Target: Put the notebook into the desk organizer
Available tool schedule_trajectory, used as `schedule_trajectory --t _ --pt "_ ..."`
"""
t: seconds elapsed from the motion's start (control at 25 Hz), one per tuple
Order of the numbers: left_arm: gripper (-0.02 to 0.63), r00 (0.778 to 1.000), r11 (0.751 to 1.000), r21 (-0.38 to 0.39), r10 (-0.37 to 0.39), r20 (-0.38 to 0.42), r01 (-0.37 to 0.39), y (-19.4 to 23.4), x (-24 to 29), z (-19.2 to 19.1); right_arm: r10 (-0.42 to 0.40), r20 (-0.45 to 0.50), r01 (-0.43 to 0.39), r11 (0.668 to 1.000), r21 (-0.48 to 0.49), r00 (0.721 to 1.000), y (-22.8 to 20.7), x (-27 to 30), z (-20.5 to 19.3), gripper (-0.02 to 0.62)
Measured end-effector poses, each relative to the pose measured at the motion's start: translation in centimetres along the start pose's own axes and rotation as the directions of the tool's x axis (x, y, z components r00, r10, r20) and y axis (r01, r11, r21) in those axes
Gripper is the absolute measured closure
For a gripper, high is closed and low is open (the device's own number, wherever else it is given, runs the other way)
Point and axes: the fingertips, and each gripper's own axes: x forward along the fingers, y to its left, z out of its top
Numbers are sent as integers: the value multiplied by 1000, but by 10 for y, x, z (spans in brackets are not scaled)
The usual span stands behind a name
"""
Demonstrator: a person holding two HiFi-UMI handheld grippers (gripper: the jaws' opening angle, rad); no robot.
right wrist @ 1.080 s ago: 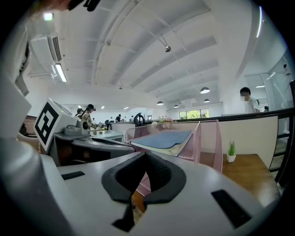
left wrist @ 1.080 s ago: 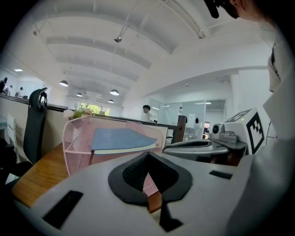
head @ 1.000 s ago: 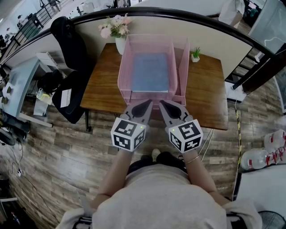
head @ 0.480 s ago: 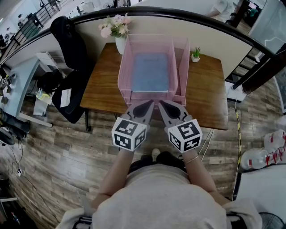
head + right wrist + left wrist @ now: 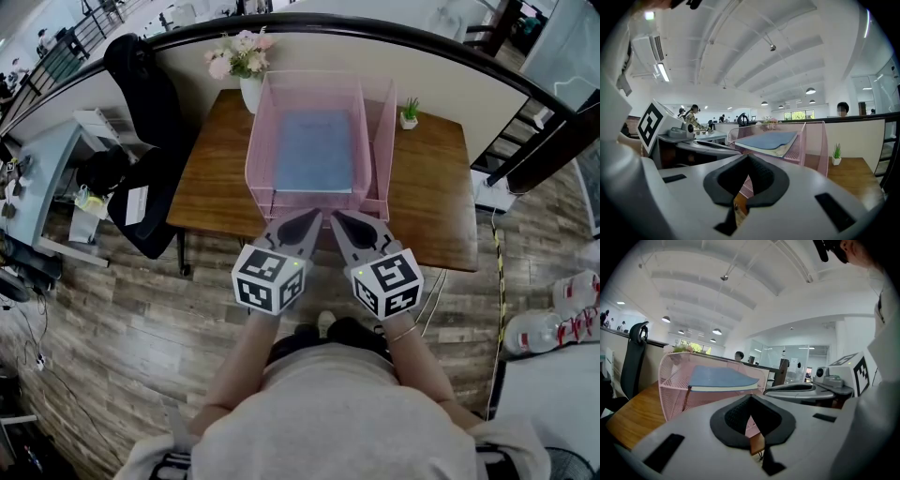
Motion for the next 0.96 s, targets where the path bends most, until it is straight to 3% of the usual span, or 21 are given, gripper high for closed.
schedule_trajectory --t 0.96 --pt "595 1000 1000 -20 16 -18 -17 1 2 -3 -16 9 16 1000 -12 1000 -4 -2 0 588"
